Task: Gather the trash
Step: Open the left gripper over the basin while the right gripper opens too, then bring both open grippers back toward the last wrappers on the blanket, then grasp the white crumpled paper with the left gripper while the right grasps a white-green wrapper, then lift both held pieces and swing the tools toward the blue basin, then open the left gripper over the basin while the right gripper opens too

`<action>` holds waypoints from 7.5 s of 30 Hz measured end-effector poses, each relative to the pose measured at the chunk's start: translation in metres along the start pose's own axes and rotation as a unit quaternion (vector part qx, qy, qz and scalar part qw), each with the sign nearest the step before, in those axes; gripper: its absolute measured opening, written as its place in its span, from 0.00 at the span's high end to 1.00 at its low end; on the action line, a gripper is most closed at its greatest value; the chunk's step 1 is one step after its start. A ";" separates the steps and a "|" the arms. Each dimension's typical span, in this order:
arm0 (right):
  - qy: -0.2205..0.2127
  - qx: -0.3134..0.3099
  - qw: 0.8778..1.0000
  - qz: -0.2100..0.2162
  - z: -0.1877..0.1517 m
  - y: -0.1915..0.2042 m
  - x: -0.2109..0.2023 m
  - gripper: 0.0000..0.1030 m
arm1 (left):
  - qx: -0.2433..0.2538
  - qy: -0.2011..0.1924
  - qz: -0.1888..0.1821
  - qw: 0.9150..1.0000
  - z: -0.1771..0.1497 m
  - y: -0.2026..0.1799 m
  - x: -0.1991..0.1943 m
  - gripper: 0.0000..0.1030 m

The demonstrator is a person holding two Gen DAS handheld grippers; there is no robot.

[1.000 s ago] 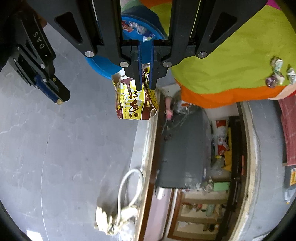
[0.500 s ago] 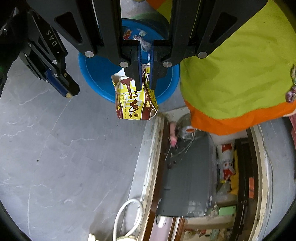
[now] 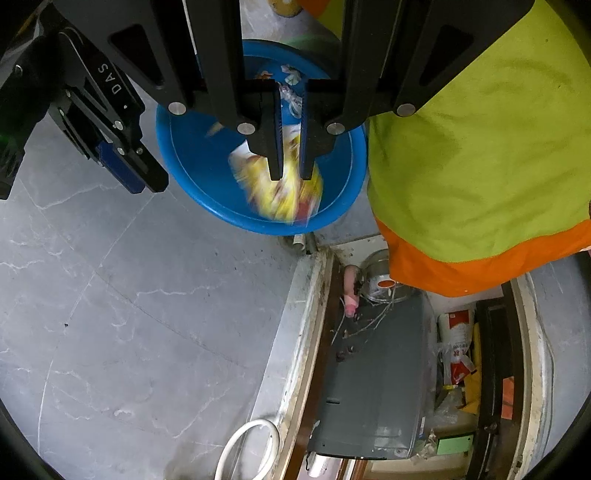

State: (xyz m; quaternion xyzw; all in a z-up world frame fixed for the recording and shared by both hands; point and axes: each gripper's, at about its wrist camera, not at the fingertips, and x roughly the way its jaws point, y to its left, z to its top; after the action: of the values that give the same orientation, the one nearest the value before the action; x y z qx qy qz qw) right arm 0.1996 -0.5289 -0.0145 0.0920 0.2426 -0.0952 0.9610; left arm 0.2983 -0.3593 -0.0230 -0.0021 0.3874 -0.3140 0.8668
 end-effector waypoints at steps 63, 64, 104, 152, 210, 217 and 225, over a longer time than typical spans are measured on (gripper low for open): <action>-0.113 -0.094 0.972 0.184 0.039 0.267 -0.060 0.00 | -0.114 -0.234 0.268 0.928 -0.070 0.253 -0.282 0.03; -0.108 -0.095 0.972 0.186 0.036 0.269 -0.056 0.00 | -0.117 -0.230 0.267 0.929 -0.071 0.258 -0.281 0.03; 0.203 -0.190 0.915 0.293 -0.006 0.364 0.085 0.74 | -0.168 -0.010 0.120 0.978 -0.040 0.346 -0.166 0.86; -0.052 -0.152 0.955 0.251 0.034 0.274 -0.047 0.96 | -0.071 -0.193 0.115 0.972 -0.034 0.207 -0.239 0.95; 0.015 0.020 0.999 0.038 -0.004 -0.019 -0.003 0.94 | 0.033 0.008 0.001 0.999 -0.011 -0.012 0.007 0.94; 0.024 0.017 0.999 0.040 -0.005 -0.017 0.000 0.92 | 0.018 0.014 -0.003 1.000 -0.010 -0.009 0.005 0.94; 0.015 0.018 0.999 0.039 0.000 -0.017 -0.003 0.77 | -0.005 0.005 -0.010 1.000 -0.008 -0.002 -0.005 0.90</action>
State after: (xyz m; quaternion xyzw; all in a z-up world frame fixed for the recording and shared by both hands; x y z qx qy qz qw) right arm 0.1928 -0.5446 -0.0154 0.1202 0.2513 -0.0605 0.9585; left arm 0.2897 -0.3565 -0.0247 -0.0084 0.3933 -0.3209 0.8615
